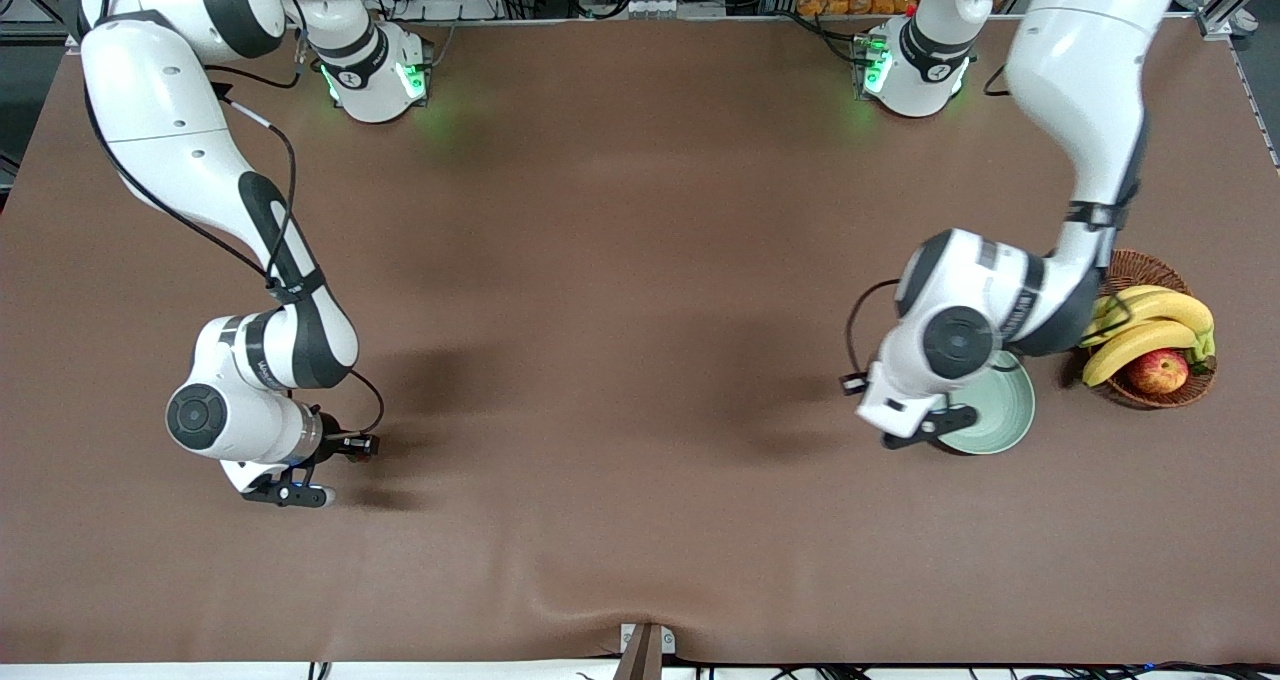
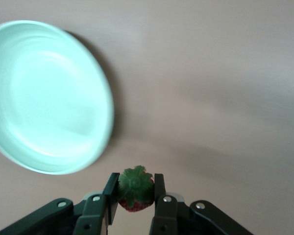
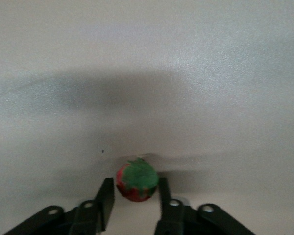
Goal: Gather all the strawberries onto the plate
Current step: 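Open the left gripper over the plate while the right gripper grasps another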
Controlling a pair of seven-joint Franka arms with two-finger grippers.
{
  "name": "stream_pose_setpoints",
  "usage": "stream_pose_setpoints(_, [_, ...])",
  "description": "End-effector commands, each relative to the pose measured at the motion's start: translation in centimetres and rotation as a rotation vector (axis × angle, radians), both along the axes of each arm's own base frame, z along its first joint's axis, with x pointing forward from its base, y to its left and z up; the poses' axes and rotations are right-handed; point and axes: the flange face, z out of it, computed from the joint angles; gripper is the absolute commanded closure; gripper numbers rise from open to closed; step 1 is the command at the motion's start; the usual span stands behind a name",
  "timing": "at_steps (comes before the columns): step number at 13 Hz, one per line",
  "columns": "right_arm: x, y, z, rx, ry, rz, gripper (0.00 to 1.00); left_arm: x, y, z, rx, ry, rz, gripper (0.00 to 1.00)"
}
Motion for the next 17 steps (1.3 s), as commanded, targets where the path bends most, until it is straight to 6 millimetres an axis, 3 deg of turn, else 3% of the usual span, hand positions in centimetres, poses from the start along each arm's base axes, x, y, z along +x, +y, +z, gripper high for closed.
stream_pose_setpoints(1, [0.1, -0.2, 0.0, -0.005, -0.005, 0.017, 1.0, -1.4, 4.5, -2.5, 0.065, 0.049, -0.033, 1.0])
stream_pose_setpoints(4, [0.3, 1.0, 1.6, 0.002, -0.02, 0.075, 1.0, -0.9, 9.1, -5.5, 0.1, 0.034, -0.058, 1.0])
stream_pose_setpoints(6, [0.3, 3.5, 3.5, 0.016, -0.042, 0.103, 1.0, -0.5, 11.1, -7.0, 0.071, 0.021, -0.066, 0.95])
stream_pose_setpoints(8, [0.0, 6.8, 6.4, 0.048, -0.064, 0.145, 1.0, -0.1, 12.8, -7.6, 0.042, 0.013, -0.133, 0.55])
stream_pose_setpoints(9, [-0.5, 8.9, 7.4, 0.072, -0.053, 0.162, 1.0, 0.1, 13.5, -7.4, 0.033, 0.017, -0.163, 0.12])
stream_pose_setpoints(10, [-1.0, 10.9, 8.7, 0.094, -0.052, 0.181, 1.0, 0.2, 13.8, -6.9, 0.032, 0.009, -0.167, 0.0])
stream_pose_setpoints(11, [-1.4, 12.3, 9.3, 0.107, -0.047, 0.189, 1.0, 0.4, 13.7, -5.9, 0.034, -0.004, -0.169, 0.0])
stream_pose_setpoints(13, [-2.4, 16.3, 10.2, 0.163, -0.048, 0.235, 1.0, 0.8, 13.3, -1.4, 0.044, -0.055, -0.173, 0.0])
stream_pose_setpoints(15, [-3.5, 20.2, 10.8, 0.218, -0.052, 0.211, 1.0, 0.7, 11.1, 3.4, 0.035, -0.067, -0.227, 0.0])
stream_pose_setpoints(17, [-5.1, 25.4, 11.4, 0.241, -0.074, 0.179, 1.0, 0.2, 8.9, 8.1, -0.022, -0.078, -0.212, 0.0])
